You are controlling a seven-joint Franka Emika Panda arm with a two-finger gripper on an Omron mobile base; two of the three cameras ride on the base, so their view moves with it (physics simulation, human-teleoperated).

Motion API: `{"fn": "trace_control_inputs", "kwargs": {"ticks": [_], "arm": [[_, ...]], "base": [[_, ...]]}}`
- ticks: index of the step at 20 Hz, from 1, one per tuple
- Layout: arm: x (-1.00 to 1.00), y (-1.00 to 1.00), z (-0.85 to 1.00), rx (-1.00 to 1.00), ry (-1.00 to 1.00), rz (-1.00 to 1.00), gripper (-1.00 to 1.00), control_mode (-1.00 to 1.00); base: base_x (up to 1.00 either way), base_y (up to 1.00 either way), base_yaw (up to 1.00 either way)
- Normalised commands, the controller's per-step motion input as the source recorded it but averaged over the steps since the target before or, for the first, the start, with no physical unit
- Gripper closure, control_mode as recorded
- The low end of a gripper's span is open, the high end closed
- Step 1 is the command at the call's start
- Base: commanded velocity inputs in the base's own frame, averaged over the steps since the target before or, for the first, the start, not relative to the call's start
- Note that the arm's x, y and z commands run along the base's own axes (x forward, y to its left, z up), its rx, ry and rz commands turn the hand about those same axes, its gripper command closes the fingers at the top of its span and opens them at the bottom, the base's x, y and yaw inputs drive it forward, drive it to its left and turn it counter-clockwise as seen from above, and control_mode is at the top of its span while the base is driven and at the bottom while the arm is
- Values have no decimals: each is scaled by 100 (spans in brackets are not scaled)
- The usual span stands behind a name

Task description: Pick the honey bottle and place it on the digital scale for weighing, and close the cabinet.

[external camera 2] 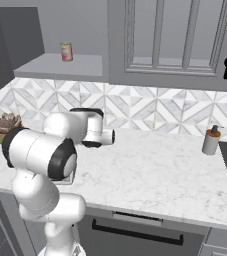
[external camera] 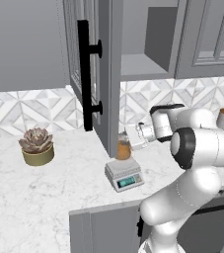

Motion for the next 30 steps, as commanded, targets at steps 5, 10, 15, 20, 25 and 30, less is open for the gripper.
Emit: {"fn": "trace_control_inputs", "kwargs": {"ticks": [5,10,15,20,25,30], "arm": [[-57,0,3,2,-10,0,100,-100],[-29,4,2,0,-6,0,100,-100],[-1,4,-2,0,0,0,100,-100],[-8,3,-12,0,0,0,100,-100],[-4,12,-14,0,2,0,100,-100],[-37,10,-1,0,0,0,100,-100]], "base": [[0,0,0],[0,0,0],[0,0,0],[0,0,0],[0,0,0],[0,0,0]]}}
